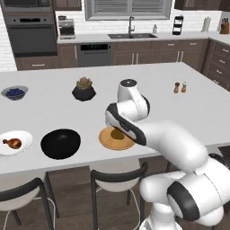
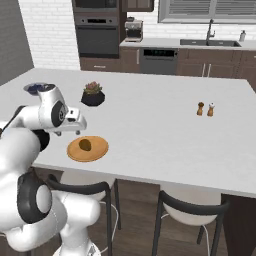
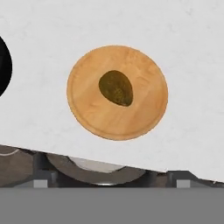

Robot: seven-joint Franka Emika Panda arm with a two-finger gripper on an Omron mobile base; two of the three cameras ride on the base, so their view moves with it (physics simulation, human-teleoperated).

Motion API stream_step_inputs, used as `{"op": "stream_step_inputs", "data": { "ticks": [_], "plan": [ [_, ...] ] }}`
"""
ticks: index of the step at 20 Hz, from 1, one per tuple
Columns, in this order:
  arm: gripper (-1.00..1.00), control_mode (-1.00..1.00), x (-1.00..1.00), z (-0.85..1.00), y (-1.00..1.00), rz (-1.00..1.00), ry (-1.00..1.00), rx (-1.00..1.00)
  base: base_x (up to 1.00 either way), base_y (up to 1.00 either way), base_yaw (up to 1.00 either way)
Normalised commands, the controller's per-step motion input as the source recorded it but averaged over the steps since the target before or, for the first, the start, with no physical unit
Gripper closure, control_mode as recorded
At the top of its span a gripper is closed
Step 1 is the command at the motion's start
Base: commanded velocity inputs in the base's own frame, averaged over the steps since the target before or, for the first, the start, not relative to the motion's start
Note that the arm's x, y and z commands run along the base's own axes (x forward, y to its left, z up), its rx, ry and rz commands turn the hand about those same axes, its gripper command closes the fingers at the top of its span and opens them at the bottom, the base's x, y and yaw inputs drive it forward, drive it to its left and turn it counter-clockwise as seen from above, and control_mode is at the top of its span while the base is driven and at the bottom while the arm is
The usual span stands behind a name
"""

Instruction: Pick the chicken drumstick and avocado from their plates and place them in the bowl. Then put the bowl in the fridge.

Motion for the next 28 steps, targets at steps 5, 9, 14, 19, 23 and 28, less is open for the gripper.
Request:
{"op": "stream_step_inputs", "data": {
  "ticks": [5, 9, 14, 19, 23, 28],
  "plan": [
    [-1.0, -1.0, 0.76, -0.91, 0.0, 0.07, -0.01, 0.01, 0.0, 0.0, 0.0],
    [-1.0, -1.0, 0.77, -0.84, 0.04, 0.03, 0.0, 0.0, 0.0, 0.0, 0.0],
    [-1.0, -1.0, 0.57, -0.37, 0.01, 0.03, 0.0, 0.0, 0.0, 0.0, 0.0],
    [-1.0, -1.0, 0.37, -0.27, 0.0, 0.01, 0.0, 0.0, 0.0, 0.0, 0.0],
    [-1.0, -1.0, 0.2, -0.4, 0.0, 0.02, 0.0, 0.0, 0.0, 0.0, 0.0],
    [1.0, -1.0, 0.13, -0.27, 0.0, 0.01, 0.0, 0.0, 0.0, 0.0, 0.0]
  ]
}}
